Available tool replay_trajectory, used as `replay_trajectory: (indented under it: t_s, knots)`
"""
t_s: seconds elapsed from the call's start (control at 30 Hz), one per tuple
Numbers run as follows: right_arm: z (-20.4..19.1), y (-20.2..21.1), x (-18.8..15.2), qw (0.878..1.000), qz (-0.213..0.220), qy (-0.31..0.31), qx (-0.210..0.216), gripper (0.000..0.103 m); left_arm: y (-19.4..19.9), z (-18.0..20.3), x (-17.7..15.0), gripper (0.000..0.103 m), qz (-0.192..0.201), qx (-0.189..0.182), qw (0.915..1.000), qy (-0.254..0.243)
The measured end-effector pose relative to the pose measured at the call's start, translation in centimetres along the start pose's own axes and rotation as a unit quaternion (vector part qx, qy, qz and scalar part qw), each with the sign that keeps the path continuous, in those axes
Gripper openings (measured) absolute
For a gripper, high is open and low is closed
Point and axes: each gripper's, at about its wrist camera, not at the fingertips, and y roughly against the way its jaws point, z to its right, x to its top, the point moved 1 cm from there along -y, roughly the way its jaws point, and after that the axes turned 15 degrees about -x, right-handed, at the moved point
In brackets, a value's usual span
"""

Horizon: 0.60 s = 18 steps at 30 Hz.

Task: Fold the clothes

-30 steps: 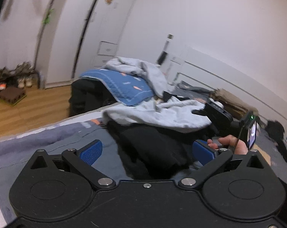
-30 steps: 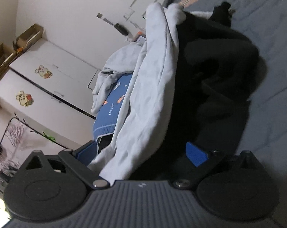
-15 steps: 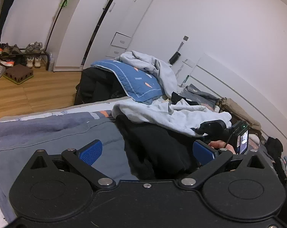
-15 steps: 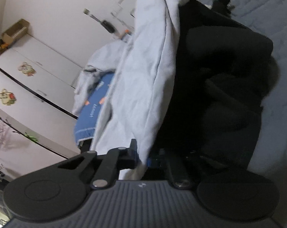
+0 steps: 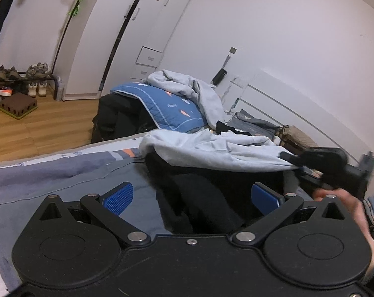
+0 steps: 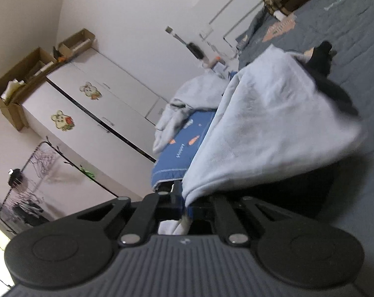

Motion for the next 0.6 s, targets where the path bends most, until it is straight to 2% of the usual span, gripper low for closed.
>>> replay_trajectory:
  t_s: [0.2,0.33,0.4,0.6]
  knots:
    - [1.8,7.3,1.4,0.998,0.033,-0.035,0.047,0.004,-0.1,0.8,-0.3,0.103,-0.001,-0.019,0.9997,-0.012]
    - [3.7,14.1,1.8,0.997,0.053,-0.033,0.051,0.004,-0.6,1.4,-0.8,0.103,-0.016,-0.046,0.9988,-0.002]
    - [5.3,17.2,1.4,0.997,0.061,-0.027,0.032,0.004,-0.8,2.0,-1.2,0.103,-0.022,-0.055,0.9982,-0.009]
    - [11.3,23.8,-2.4,0.996,0.035,0.002,-0.078,0.004,-1.6,4.5,-3.0,0.103,-0.049,-0.075,0.9943,-0.058]
